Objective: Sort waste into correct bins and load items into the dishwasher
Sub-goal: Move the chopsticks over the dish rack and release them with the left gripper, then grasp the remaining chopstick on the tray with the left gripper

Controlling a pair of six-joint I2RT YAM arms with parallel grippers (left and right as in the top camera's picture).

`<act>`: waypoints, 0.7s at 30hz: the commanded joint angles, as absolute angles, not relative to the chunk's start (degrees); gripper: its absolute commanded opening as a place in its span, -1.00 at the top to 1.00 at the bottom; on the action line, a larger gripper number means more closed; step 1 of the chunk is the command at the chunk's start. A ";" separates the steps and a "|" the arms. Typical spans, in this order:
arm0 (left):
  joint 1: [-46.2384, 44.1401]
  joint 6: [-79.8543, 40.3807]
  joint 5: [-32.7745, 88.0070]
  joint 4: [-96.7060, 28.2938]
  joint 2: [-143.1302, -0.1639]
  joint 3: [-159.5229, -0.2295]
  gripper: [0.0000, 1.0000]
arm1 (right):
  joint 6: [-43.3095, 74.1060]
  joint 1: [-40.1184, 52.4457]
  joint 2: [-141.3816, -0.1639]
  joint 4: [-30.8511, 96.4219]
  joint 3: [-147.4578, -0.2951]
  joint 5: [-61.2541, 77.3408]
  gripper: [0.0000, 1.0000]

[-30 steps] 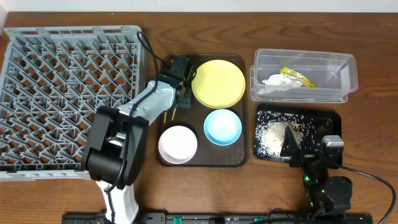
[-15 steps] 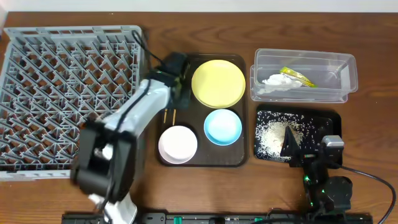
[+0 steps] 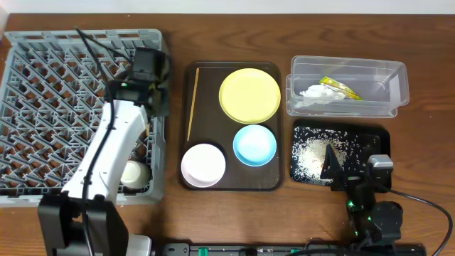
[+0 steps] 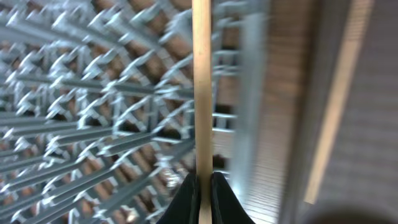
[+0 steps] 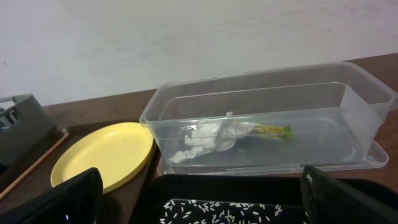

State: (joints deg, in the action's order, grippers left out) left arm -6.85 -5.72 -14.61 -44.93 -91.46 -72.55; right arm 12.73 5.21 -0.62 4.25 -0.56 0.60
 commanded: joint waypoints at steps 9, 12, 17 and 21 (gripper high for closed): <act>-4.97 7.49 -4.93 -44.56 -93.97 -71.26 0.06 | 11.92 4.93 -0.38 4.25 -0.32 0.25 -0.98; -5.96 6.15 -4.34 -44.23 -93.86 -71.26 0.03 | 11.92 4.95 -0.38 4.25 -0.32 0.25 -0.99; -8.67 5.10 13.34 -39.53 -94.30 -71.16 0.09 | 11.92 4.95 -0.38 4.23 -0.32 0.25 -0.98; -11.07 5.08 10.24 -34.52 -96.33 -69.84 0.09 | 11.92 4.95 -0.38 4.25 -0.32 0.25 -0.99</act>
State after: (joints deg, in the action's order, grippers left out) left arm -9.80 4.78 7.77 -35.99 -94.21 -71.44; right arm 12.73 5.21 -0.62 4.25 -0.56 0.60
